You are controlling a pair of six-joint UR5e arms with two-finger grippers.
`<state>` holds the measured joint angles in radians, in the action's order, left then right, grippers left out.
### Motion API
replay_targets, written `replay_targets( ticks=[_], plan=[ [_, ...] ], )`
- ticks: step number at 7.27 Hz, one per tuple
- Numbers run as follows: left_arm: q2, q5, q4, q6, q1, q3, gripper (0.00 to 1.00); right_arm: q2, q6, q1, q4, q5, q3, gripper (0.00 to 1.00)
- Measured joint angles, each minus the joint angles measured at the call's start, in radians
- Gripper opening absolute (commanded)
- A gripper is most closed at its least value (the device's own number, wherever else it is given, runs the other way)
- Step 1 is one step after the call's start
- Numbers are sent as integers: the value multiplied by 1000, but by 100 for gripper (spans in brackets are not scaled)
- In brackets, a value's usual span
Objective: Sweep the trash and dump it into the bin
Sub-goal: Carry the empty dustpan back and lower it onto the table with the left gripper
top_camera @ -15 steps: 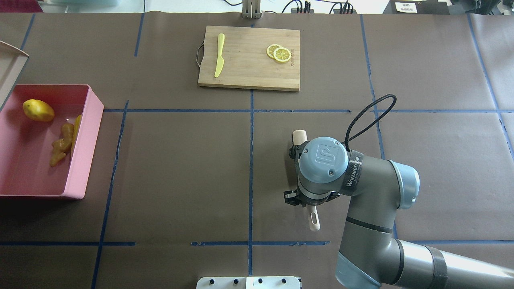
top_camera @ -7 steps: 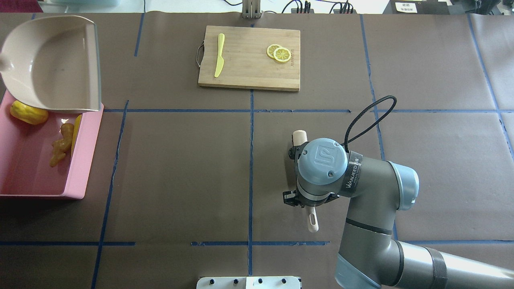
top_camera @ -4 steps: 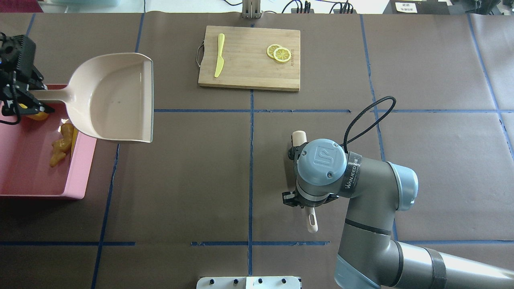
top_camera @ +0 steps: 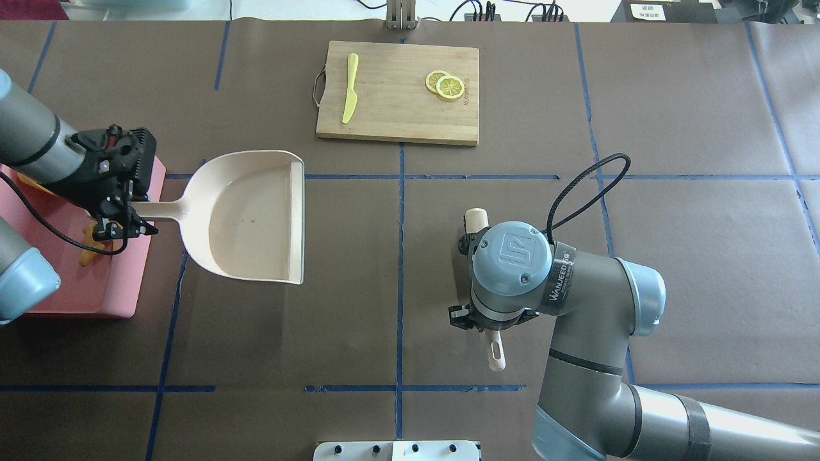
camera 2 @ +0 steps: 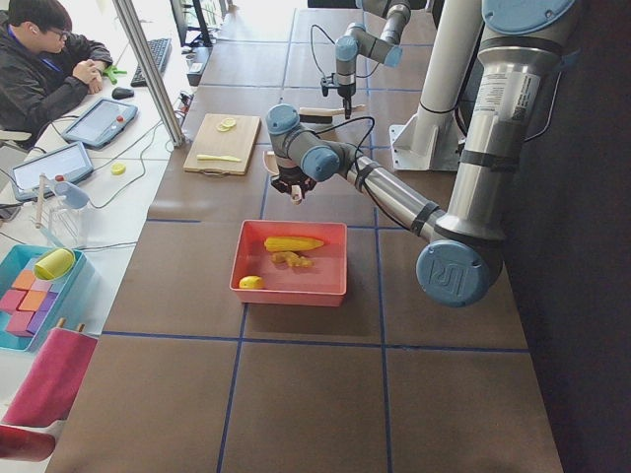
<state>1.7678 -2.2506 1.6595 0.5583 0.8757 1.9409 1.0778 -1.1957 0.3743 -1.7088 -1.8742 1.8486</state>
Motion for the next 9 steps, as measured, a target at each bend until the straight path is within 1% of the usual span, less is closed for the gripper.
replay_targets(
  ticks=[2, 4, 5, 7, 9],
  plan=[
    [44, 61, 27, -73, -95, -17, 0, 2, -2, 0, 32, 1, -6, 0],
    [110, 124, 35, -102, -171, -52, 1, 2, -3, 0, 49, 4, -7, 0],
    [134, 140, 39, -113, -193, -70, 4, 1, -3, 1, 52, 5, -6, 0],
    [150, 149, 68, -119, -213, -90, 10, 1, -4, 5, 53, 7, 0, 0],
    [154, 158, 82, -120, -227, -104, 11, -3, -12, 6, 54, 24, 4, 0]
  ],
)
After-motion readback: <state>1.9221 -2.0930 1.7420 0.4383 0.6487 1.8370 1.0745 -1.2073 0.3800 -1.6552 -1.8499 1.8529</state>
